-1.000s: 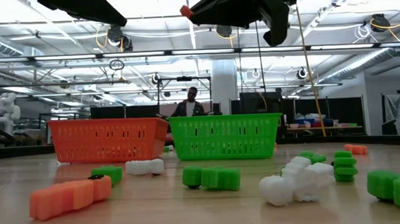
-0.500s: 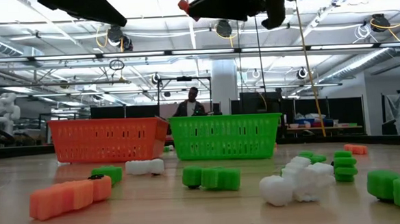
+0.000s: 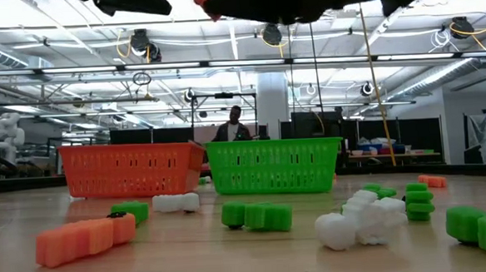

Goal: Sort Halloween decoration
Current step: Put the orange skeleton toy into the orange bin

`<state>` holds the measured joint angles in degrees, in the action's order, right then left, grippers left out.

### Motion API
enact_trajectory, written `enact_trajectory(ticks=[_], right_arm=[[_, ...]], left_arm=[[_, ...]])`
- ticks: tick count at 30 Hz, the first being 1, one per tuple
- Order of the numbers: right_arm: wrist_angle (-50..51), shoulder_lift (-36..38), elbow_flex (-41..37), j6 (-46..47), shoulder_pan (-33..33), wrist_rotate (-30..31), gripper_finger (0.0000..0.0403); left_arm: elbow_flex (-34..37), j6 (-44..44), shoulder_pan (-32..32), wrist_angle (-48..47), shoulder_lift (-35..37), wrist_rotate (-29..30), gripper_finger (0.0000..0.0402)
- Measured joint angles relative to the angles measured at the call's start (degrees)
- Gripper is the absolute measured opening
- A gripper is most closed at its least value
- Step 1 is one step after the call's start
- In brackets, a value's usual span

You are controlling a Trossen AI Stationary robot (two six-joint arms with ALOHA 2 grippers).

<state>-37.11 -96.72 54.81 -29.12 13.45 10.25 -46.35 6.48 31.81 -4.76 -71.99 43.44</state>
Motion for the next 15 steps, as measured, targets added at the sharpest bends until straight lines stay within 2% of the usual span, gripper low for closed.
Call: enact_trajectory(ticks=[3,7,11,15], right_arm=[[-4.9,-3.2,0.0,1.3,-0.4,0.1,0.0013],[-8.8,-6.9,1.7,16.6,-2.1,2.7,0.0013],[0.1,-10.4,7.3,27.8,-4.8,3.0,0.0013],[10.0,-14.4,13.8,32.2,-6.2,-0.1,0.0013]], left_arm=[[0.0,0.2,0.0,-0.1,0.0,0.0,0.0061],[0.0,0.1,0.0,-0.3,0.0,0.3,0.0061],[0.0,-1.5,0.4,-1.4,0.2,3.1,0.0061],[0.0,-1.8,1.4,-4.2,2.1,5.0,0.0061]])
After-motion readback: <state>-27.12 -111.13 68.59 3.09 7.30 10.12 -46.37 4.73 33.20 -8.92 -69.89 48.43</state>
